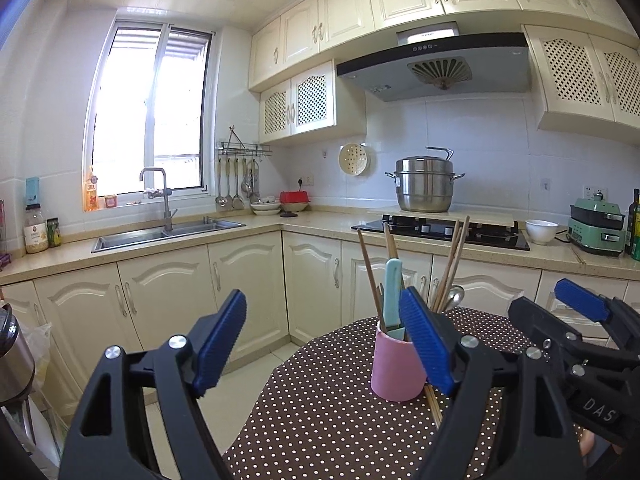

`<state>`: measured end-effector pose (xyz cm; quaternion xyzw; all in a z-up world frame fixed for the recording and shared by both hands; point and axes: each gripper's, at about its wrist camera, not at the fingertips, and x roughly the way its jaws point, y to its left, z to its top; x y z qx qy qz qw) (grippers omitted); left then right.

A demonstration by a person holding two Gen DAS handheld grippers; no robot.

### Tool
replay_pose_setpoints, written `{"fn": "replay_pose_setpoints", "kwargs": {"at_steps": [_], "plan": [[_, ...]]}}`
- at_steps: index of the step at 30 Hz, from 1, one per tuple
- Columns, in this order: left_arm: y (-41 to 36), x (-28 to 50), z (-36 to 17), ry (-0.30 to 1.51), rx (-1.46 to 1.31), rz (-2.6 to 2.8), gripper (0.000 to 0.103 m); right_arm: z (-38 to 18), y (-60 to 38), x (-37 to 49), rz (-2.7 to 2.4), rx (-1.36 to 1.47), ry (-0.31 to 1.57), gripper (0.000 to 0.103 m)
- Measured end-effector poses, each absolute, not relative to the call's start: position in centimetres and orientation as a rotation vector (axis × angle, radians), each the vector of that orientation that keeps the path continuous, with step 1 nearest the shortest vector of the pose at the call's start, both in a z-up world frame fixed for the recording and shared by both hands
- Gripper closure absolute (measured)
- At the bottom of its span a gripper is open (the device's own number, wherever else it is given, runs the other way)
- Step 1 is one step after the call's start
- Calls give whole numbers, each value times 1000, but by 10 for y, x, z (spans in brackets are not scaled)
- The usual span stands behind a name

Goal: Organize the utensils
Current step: 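Withdraw both tools from the cup and lower them toward the table, then grasp a loose chopstick with the left tool while the right tool grasps another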

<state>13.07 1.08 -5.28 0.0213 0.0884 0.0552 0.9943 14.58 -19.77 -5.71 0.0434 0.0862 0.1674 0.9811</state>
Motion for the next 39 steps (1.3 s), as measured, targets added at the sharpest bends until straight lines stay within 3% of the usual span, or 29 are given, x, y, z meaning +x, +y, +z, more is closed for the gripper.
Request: {"fn": "replay_pose_setpoints", "kwargs": {"at_steps": [13, 27, 39], "plan": [[-24, 140, -85, 320, 97, 45, 24, -93, -235, 149, 257, 114, 315, 20], [-48, 213, -183, 878, 72, -106, 24, -147, -264, 176, 161, 169, 508, 19], [-55, 242, -223, 977, 86, -83, 24, -158, -264, 187, 172, 185, 572, 19]]}}
